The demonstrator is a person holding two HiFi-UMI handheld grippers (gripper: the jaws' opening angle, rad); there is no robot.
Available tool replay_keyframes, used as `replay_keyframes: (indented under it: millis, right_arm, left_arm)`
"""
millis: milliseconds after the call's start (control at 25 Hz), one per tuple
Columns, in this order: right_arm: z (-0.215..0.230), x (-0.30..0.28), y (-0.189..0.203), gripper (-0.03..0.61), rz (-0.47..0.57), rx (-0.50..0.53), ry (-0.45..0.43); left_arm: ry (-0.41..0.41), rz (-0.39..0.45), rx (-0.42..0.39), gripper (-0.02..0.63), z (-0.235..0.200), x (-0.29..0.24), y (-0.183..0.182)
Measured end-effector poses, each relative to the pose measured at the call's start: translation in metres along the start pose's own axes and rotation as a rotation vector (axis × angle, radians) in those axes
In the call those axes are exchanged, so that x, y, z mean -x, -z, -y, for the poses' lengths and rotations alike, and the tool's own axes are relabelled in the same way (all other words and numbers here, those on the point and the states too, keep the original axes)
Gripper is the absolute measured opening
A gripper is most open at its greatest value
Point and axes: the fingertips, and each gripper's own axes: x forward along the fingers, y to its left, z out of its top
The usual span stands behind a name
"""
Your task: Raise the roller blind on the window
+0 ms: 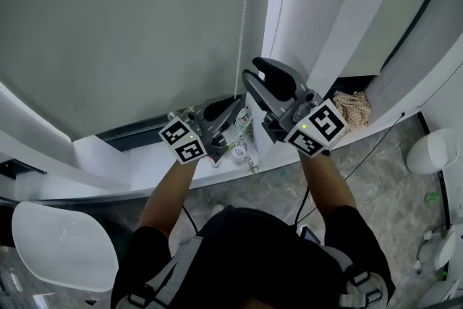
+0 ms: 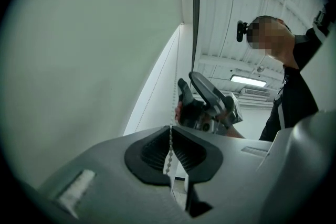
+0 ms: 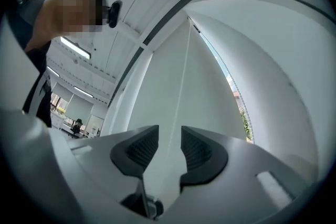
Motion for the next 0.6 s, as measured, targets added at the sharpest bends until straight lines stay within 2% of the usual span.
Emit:
replay_keyframes:
  millis: [120, 280, 360, 440, 520, 600]
  right_arm:
    - [0.012, -0.026, -0.022, 0.129, 0.026, -0.006, -0.003]
    - [0.01, -0.052, -0.038, 0.134, 0.015, -0.009, -0.048]
    - [0.008, -0.059, -0.041, 0.097, 0.014, -0.025, -0.062]
    - [0.007, -0.062, -0.038, 0.086, -0.001, -0.025, -0.064]
    - [0.008, -0.063, -0.034, 0.032, -0.013, 0.003, -0.05]
    - [0.007, -0.061, -0.035, 0.023, -0.001, 0.05, -0.03]
  left_arm:
    - [-0.01, -0.009, -0.015, 0.014, -0.001, 0.003, -0.002]
    - [-0.025, -0.017, -0.024, 0.014, -0.004, 0.007, -0.005]
    - [-0.028, -0.023, -0.031, 0.014, -0.005, 0.008, -0.005]
    - [-0.027, -0.029, -0.039, 0.014, -0.004, 0.007, -0.005]
    - [-0.023, -0.027, -0.038, 0.014, -0.002, 0.007, -0.005]
    - [-0.023, -0.017, -0.029, 0.014, -0.003, 0.008, -0.006]
